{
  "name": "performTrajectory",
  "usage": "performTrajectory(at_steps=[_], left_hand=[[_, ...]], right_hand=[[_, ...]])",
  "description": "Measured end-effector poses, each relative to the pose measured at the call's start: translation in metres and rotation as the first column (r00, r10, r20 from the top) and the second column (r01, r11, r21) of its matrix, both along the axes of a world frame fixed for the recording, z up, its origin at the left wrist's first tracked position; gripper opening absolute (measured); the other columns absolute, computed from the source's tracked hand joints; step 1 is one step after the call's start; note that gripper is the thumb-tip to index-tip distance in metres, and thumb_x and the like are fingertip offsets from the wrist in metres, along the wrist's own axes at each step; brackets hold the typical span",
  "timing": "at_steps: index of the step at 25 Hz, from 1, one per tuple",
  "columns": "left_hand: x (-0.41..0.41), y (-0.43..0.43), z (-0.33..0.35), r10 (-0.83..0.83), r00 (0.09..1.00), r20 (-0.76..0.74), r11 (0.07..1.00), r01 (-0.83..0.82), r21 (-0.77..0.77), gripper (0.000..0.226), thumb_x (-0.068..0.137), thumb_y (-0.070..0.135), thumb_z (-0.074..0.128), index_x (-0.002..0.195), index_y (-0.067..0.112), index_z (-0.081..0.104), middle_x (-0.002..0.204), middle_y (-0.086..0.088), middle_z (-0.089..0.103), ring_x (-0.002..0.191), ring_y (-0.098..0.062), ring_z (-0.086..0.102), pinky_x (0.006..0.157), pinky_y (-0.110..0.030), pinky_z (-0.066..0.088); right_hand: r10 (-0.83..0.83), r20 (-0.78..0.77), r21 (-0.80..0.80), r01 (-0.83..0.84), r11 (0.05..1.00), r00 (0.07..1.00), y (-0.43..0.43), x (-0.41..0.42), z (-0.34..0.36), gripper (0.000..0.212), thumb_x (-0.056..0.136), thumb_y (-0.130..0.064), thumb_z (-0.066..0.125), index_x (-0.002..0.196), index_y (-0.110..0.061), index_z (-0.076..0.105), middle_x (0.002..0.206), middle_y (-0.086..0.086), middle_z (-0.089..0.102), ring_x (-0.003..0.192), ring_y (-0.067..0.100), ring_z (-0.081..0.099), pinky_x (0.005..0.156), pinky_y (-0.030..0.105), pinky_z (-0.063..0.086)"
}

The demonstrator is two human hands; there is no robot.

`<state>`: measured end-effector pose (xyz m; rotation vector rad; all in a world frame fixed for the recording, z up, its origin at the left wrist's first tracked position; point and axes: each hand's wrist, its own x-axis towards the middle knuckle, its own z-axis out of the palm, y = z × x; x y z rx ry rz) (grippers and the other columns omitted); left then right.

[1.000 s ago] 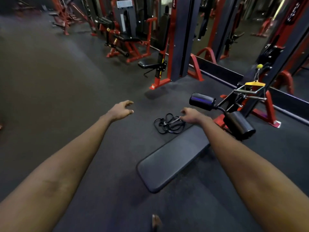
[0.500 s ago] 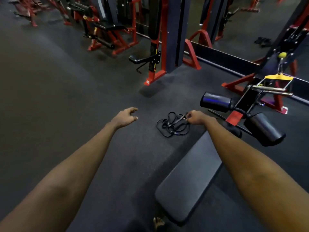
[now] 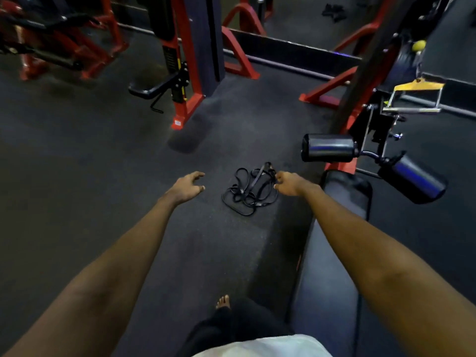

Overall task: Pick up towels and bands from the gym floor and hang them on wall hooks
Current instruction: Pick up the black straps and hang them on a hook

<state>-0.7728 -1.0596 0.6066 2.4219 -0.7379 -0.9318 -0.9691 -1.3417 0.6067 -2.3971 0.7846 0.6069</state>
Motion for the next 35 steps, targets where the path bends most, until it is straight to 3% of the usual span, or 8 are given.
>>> performTrajectory(at_steps=[9,13,15,20,23,26,31,35], left_hand=[[0.167,-0.092,-0.121,-0.073,0.986,-0.147,0.991,0.088,0.1,0.052,0.095,0.026,0.058,0.145,0.025,0.043,0.151,-0.003,0.043,0.138,-0.024,0.042,0.107,-0.035,0.036],[0.223,-0.132,-0.204,-0.078,0.968,-0.238,0.983,0.114,0.142,0.051,0.096,0.023,0.057,0.144,0.025,0.043,0.15,-0.003,0.044,0.137,-0.023,0.043,0.1,-0.032,0.04],[0.245,-0.152,-0.256,-0.064,0.956,-0.287,0.978,0.117,0.17,0.05,0.096,0.017,0.057,0.144,0.024,0.044,0.15,-0.002,0.044,0.137,-0.022,0.042,0.097,-0.028,0.04],[0.289,-0.187,-0.414,-0.076,0.94,-0.331,0.959,0.16,0.234,0.052,0.093,0.01,0.057,0.142,0.022,0.047,0.142,-0.003,0.051,0.129,-0.02,0.049,0.098,-0.025,0.04],[0.304,-0.191,-0.513,-0.079,0.929,-0.362,0.947,0.184,0.265,0.054,0.093,0.009,0.057,0.144,0.023,0.046,0.143,-0.002,0.05,0.13,-0.02,0.048,0.095,-0.023,0.038],[0.313,-0.181,-0.596,-0.08,0.926,-0.369,0.935,0.198,0.295,0.055,0.091,0.009,0.058,0.142,0.026,0.047,0.141,0.0,0.052,0.13,-0.019,0.048,0.105,-0.029,0.04],[0.338,-0.165,-0.694,-0.068,0.929,-0.365,0.938,0.184,0.293,0.055,0.089,0.01,0.06,0.137,0.035,0.05,0.137,0.001,0.055,0.121,-0.019,0.055,0.107,-0.036,0.043],[0.356,-0.16,-0.745,-0.073,0.933,-0.353,0.943,0.18,0.281,0.053,0.09,0.012,0.059,0.136,0.036,0.05,0.131,0.008,0.057,0.115,-0.016,0.056,0.101,-0.039,0.048]], right_hand=[[-0.149,-0.152,0.206,0.179,0.962,0.977,-0.042,0.139,-0.138,0.02,0.094,-0.021,0.054,0.105,-0.006,0.061,0.113,0.016,0.064,0.1,0.027,0.06,0.08,0.032,0.045],[-0.221,-0.212,0.266,0.274,0.924,0.952,-0.061,0.191,-0.244,0.033,0.077,-0.031,0.048,0.092,-0.007,0.064,0.107,0.019,0.067,0.104,0.036,0.063,0.089,0.044,0.052],[-0.232,-0.284,0.269,0.31,0.912,0.93,-0.06,0.213,-0.295,0.022,0.076,-0.032,0.047,0.082,-0.014,0.059,0.103,0.015,0.066,0.104,0.036,0.063,0.089,0.044,0.052],[-0.298,-0.332,0.264,0.392,0.882,0.895,-0.056,0.263,-0.42,0.021,0.094,-0.015,0.053,0.103,0.002,0.062,0.109,0.017,0.064,0.107,0.033,0.061,0.084,0.034,0.046],[-0.261,-0.389,0.272,0.381,0.884,0.884,-0.05,0.285,-0.52,0.029,0.094,-0.018,0.054,0.116,-0.001,0.062,0.124,0.016,0.061,0.116,0.034,0.058,0.092,0.035,0.047],[-0.208,-0.458,0.286,0.365,0.886,0.864,-0.041,0.304,-0.609,0.033,0.094,-0.026,0.054,0.121,-0.007,0.058,0.136,0.018,0.055,0.122,0.034,0.054,0.096,0.035,0.046],[-0.21,-0.461,0.288,0.369,0.884,0.862,-0.029,0.35,-0.724,0.065,0.094,-0.033,0.059,0.148,-0.006,0.034,0.154,0.017,0.033,0.137,0.036,0.039,0.109,0.043,0.037],[-0.401,-0.311,-0.043,0.409,0.911,0.862,-0.025,0.38,-0.785,0.098,0.083,-0.029,0.076,0.154,-0.005,0.013,0.159,0.014,0.021,0.141,0.035,0.032,0.109,0.045,0.038]])
